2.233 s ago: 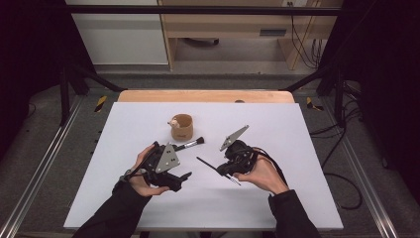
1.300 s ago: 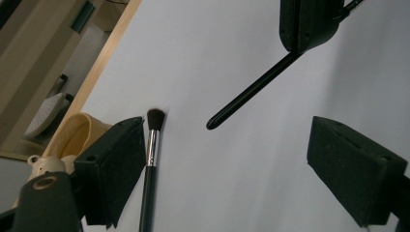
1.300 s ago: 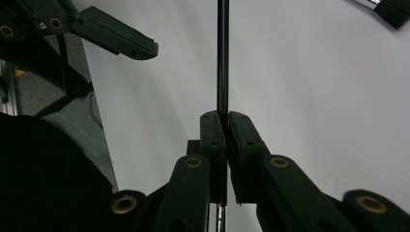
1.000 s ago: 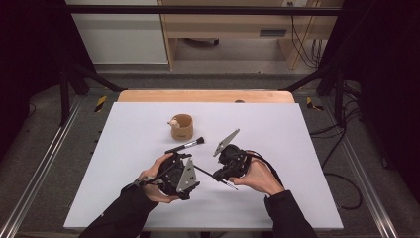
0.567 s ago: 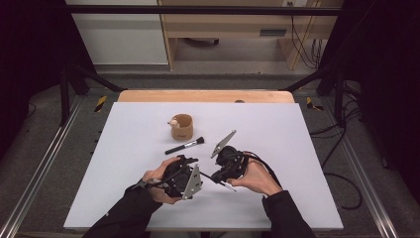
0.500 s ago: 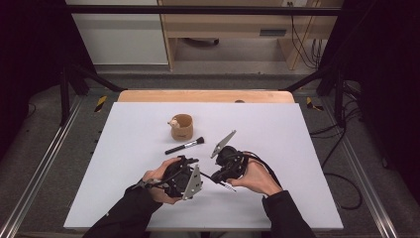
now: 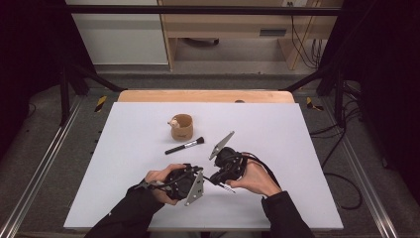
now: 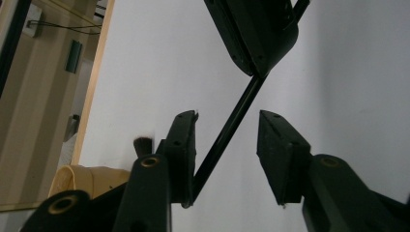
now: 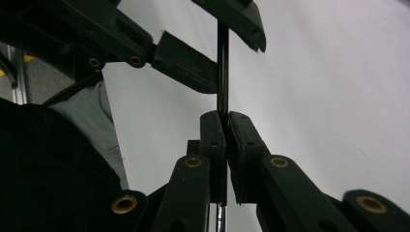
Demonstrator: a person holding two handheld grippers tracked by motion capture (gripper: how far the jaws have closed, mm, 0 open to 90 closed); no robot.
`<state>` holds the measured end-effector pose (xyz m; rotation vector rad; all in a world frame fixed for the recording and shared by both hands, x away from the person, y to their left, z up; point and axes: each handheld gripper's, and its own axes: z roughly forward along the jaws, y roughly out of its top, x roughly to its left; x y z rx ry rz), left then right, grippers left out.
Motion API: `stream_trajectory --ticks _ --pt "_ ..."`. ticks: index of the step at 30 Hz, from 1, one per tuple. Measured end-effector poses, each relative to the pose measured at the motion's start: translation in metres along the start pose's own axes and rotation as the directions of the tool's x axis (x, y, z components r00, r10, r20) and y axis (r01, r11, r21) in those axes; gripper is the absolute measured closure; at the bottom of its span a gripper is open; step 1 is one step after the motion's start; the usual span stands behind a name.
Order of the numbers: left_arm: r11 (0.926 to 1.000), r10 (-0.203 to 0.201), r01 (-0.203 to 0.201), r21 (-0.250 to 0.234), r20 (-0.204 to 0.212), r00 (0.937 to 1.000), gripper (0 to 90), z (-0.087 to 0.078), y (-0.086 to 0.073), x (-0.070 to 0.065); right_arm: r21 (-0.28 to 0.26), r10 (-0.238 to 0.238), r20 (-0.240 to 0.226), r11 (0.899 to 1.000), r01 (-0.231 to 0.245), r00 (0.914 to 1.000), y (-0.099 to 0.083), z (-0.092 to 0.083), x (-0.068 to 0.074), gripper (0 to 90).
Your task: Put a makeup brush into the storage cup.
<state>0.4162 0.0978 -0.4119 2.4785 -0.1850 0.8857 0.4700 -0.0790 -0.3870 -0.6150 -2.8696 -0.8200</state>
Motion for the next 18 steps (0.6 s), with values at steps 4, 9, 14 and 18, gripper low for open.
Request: stream_trajectory --ticks 4,9,14,18 --pt "0.9995 0.03 -0.03 0.01 -0.006 0.9995 67.0 0.0012 0.0014 -0.0019 0.01 -0.006 -0.01 1.0 0.006 0.9999 0.0003 0.0005 0.0011 85.9" --pt "0.9983 0.058 -0.058 0.01 -0.005 0.9983 72.4 0.0015 0.0019 -0.0041 0.016 -0.007 -0.019 1.0 0.007 0.9998 0.0005 0.001 0.0024 85.9" --pt "0.9965 0.081 -0.082 0.017 0.004 0.9967 75.9 0.0019 0.0014 -0.0058 0.016 -0.012 -0.023 1.0 0.013 0.9997 0.0005 0.0014 0.0026 85.9" --pt "0.9938 0.108 -0.108 0.026 0.016 0.994 77.7 0.0008 0.0018 -0.0061 0.016 -0.013 -0.03 1.0 0.014 0.9995 0.0006 0.0015 0.0027 85.8"
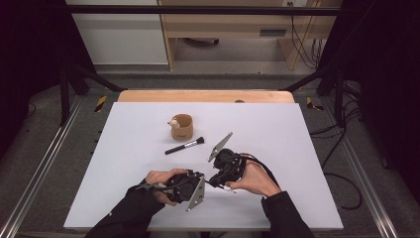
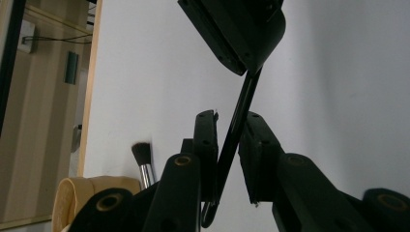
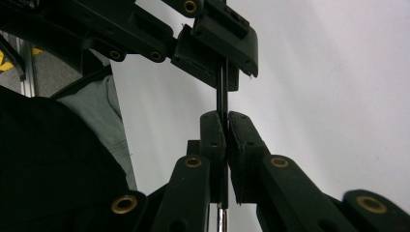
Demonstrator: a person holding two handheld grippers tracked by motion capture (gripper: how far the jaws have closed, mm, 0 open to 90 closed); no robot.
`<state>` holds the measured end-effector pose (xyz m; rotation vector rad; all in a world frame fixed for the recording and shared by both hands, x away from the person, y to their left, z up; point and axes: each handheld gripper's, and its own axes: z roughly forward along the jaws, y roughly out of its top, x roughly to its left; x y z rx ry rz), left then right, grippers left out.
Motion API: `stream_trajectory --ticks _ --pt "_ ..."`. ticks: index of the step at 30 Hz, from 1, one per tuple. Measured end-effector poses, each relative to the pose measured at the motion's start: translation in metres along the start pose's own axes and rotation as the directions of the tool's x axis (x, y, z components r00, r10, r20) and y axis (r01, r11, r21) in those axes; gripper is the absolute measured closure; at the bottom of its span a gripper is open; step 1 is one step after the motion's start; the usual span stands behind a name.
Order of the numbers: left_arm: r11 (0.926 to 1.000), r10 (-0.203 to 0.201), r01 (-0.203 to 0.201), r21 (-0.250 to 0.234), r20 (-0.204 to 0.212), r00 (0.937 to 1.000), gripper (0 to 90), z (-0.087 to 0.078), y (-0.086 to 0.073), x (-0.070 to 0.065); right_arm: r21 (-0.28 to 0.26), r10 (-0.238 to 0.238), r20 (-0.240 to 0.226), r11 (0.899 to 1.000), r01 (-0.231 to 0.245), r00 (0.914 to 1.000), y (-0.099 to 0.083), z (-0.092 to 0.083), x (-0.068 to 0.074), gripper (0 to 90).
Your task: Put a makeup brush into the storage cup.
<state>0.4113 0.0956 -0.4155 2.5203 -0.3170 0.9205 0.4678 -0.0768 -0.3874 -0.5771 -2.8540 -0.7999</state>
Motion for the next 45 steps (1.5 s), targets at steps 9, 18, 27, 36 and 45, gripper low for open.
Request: stream_trajectory --ticks 9,18,27,36,45 --pt "0.9999 0.014 -0.014 0.001 0.02 0.9997 83.0 0.001 0.001 -0.001 -0.013 -0.015 -0.001 1.0 0.015 0.9999 -0.001 -0.003 -0.002 85.0" --pt "1.0 0.004 -0.004 0.0 0.039 0.9992 84.8 0.001 0.001 -0.001 -0.04 -0.016 0.009 0.999 0.016 0.9998 -0.002 -0.005 -0.002 84.0" --pt "0.9939 -0.108 0.109 -0.016 0.057 0.9925 84.7 0.0 -0.007 0.002 -0.203 0.016 0.098 0.979 0.004 0.9951 -0.01 -0.026 -0.008 74.8" --pt "0.9768 -0.214 0.214 0.002 0.077 0.9739 84.6 -0.002 -0.014 0.006 -0.404 0.092 0.194 0.915 -0.006 0.9766 -0.028 -0.051 -0.011 55.9" --pt "0.9445 -0.327 0.329 0.001 0.086 0.941 84.6 0.001 -0.018 0.005 -0.519 0.186 0.215 0.853 -0.049 0.9587 -0.045 -0.059 -0.014 36.5"
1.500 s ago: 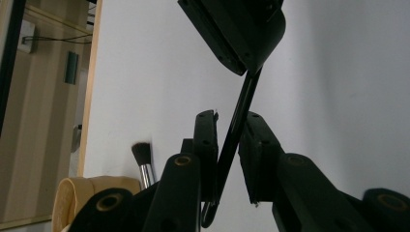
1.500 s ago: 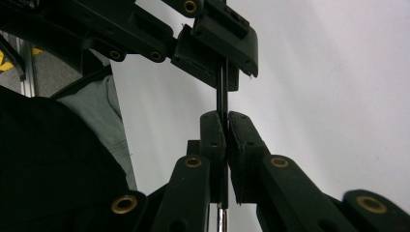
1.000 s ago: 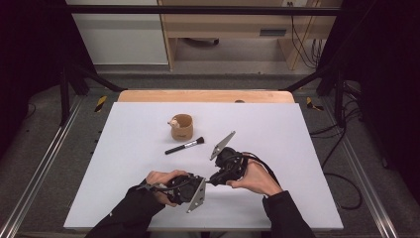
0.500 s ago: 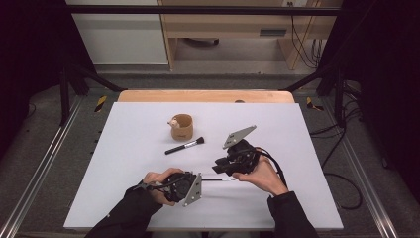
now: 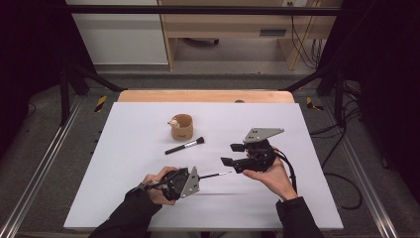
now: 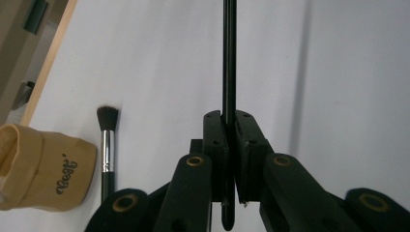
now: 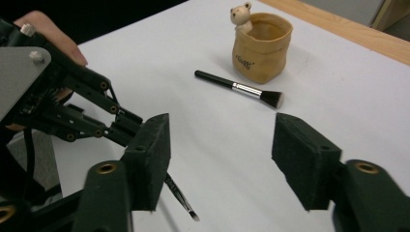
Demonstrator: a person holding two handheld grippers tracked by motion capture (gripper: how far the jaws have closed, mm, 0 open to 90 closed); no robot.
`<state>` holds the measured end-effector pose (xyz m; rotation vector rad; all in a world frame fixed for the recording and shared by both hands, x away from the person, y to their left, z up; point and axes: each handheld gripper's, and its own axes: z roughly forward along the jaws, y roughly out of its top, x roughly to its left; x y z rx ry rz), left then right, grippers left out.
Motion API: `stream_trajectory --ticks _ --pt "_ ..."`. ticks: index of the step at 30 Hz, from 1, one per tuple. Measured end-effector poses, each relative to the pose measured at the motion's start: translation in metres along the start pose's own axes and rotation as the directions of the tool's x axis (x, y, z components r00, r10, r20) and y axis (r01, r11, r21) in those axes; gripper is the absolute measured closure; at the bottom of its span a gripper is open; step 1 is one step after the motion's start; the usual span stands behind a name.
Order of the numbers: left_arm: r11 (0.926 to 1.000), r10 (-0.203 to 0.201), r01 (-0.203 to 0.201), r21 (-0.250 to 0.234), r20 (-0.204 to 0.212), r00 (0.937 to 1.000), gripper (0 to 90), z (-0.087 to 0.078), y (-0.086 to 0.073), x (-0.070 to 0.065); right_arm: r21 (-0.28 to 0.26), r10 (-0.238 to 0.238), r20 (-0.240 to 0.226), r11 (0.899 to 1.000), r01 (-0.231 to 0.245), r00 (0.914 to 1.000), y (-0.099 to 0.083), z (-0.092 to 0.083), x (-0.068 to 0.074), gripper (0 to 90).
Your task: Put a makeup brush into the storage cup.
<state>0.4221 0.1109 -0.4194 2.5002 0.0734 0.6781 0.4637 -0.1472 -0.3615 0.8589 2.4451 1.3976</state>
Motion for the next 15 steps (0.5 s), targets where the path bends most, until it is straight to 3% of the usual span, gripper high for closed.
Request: stream_trajectory --ticks 2,5,7,8,12,13,15 --pt "0.9991 -0.042 0.042 -0.008 0.0 0.9991 84.6 0.001 -0.002 0.0 -0.046 0.013 0.025 0.999 -0.012 0.9996 -0.005 -0.002 -0.001 29.1" --pt "0.9946 -0.102 0.102 -0.02 0.006 0.9948 84.6 0.001 -0.006 0.001 -0.064 0.018 0.044 0.998 -0.015 0.9989 -0.008 -0.004 -0.003 26.4" --pt "0.9882 -0.151 0.151 -0.026 0.007 0.9885 84.6 0.002 -0.009 0.002 -0.095 0.047 0.071 0.995 -0.04 0.9963 -0.014 -0.007 -0.006 22.0" --pt "0.9882 -0.151 0.151 -0.026 0.007 0.9885 84.6 0.002 -0.009 0.002 -0.095 0.047 0.071 0.995 -0.04 0.9963 -0.014 -0.007 -0.006 22.0" --pt "0.974 -0.222 0.222 -0.046 -0.002 0.975 84.6 0.003 -0.013 0.003 -0.139 0.107 0.08 0.986 -0.096 0.991 -0.022 -0.011 -0.008 17.5" --pt "0.974 -0.222 0.222 -0.046 -0.002 0.975 84.6 0.003 -0.013 0.003 -0.139 0.107 0.08 0.986 -0.096 0.991 -0.022 -0.011 -0.008 17.5" --pt "0.9647 -0.258 0.257 -0.059 -0.007 0.9662 84.6 0.003 -0.014 0.004 -0.156 0.123 0.083 0.982 -0.108 0.9889 -0.026 -0.012 -0.006 14.8"
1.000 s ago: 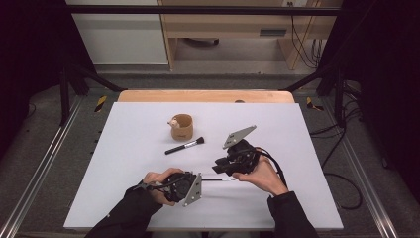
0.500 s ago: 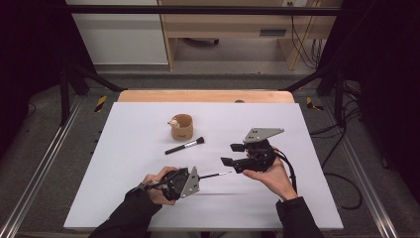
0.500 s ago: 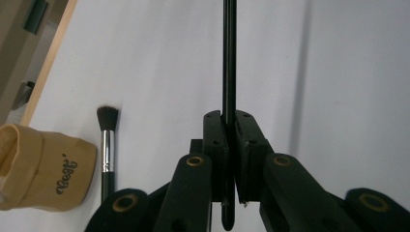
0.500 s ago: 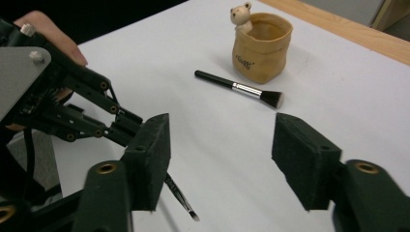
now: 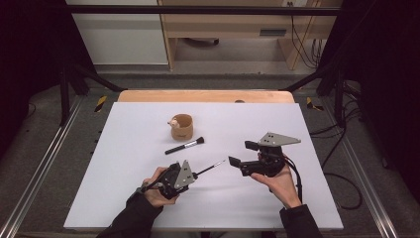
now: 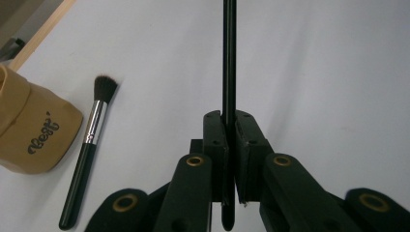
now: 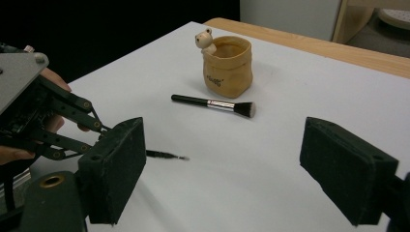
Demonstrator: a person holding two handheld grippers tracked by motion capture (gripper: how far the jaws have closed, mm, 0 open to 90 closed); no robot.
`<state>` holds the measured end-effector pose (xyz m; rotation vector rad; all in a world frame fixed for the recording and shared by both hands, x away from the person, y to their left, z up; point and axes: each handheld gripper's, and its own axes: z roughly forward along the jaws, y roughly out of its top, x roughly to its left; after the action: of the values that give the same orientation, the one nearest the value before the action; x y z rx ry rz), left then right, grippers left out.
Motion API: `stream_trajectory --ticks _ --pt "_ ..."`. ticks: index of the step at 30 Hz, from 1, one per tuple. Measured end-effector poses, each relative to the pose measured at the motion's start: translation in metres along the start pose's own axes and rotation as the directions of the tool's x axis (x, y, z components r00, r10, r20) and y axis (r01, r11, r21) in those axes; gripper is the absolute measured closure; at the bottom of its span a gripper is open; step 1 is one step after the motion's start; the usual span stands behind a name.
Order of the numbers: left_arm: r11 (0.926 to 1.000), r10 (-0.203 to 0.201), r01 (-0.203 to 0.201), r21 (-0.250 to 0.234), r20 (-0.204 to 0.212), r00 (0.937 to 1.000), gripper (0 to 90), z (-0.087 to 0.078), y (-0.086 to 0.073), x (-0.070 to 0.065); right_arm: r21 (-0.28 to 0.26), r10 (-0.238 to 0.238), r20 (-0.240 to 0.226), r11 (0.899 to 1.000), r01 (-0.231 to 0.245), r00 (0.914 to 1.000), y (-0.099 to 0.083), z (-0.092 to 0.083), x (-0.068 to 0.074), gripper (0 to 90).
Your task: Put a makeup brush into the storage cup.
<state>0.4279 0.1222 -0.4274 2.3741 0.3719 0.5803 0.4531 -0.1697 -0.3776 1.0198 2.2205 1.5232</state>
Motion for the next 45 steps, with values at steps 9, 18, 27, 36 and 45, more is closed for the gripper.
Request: stream_trajectory --ticks 9,18,27,36,45 --pt "0.9945 -0.1 0.099 -0.032 -0.024 0.9947 84.6 -0.001 -0.005 0.003 -0.032 0.04 0.023 0.999 -0.039 0.999 -0.009 0.0 0.001 12.3" --pt "0.9699 -0.226 0.223 -0.097 -0.023 0.9738 84.6 -0.003 -0.007 0.004 -0.055 0.084 0.007 0.995 -0.083 0.9965 -0.013 0.008 0.009 13.9" --pt "0.942 -0.315 0.311 -0.125 -0.009 0.9491 84.6 -0.002 -0.009 0.004 -0.084 0.148 0.018 0.986 -0.146 0.9889 -0.019 0.016 0.016 15.2" --pt "0.9193 -0.365 0.358 -0.163 -0.011 0.9311 84.6 -0.003 -0.005 0.0 -0.086 0.166 -0.01 0.982 -0.166 0.9861 -0.021 0.028 0.021 18.3" --pt "0.9044 -0.395 0.384 -0.187 -0.029 0.918 84.6 0.002 0.002 -0.007 -0.095 0.184 -0.018 0.978 -0.185 0.9827 -0.021 0.033 0.022 23.0"
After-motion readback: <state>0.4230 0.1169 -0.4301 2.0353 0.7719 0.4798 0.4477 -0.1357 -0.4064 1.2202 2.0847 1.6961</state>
